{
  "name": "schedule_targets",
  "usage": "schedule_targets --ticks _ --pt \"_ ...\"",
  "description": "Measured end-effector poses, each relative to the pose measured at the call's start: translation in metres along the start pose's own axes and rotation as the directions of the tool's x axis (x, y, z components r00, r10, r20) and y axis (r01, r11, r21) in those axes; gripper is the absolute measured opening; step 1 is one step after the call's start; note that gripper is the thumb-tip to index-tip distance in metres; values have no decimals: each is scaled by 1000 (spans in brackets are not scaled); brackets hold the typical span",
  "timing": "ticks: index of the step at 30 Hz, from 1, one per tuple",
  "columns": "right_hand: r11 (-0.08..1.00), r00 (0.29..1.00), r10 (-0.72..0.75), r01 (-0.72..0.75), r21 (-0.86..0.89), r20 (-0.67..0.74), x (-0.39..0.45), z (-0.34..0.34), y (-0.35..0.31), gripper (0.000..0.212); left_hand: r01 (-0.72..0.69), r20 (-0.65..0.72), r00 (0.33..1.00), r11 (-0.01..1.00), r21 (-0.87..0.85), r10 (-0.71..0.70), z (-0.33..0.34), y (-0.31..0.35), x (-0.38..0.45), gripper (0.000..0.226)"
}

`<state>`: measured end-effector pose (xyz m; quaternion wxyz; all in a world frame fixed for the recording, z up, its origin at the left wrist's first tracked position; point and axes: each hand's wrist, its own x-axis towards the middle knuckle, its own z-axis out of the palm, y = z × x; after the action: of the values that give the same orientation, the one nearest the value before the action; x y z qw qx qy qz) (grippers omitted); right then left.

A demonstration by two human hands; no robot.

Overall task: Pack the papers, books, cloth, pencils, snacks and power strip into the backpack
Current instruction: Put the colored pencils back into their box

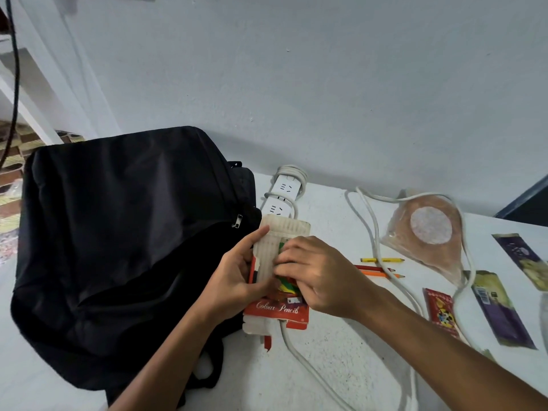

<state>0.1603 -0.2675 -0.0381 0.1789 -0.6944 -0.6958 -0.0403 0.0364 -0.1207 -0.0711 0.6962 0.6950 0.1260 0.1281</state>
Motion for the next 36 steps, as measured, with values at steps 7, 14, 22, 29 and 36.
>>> schedule_targets --ticks 7,14,22,29,36 --pt "998 995 11 -16 -57 -102 -1 6 0 32 -8 7 1000 1000 -2 8 0 0 -1 81" --pt "991 953 131 -133 11 -272 -5 1 6 26 21 2 1000 1000 -6 -21 0 0 0 81" --pt "592 604 774 -585 -555 189 -24 -27 48 16 60 16 998 998 18 -61 1 1 -2 80" --pt "671 704 690 -537 -511 168 -36 -17 65 9 65 16 998 997 29 -66 2 1 -1 78" --pt "805 805 592 -590 61 -22 -24 -6 66 19 68 23 997 997 26 -68 2 1 -1 78"
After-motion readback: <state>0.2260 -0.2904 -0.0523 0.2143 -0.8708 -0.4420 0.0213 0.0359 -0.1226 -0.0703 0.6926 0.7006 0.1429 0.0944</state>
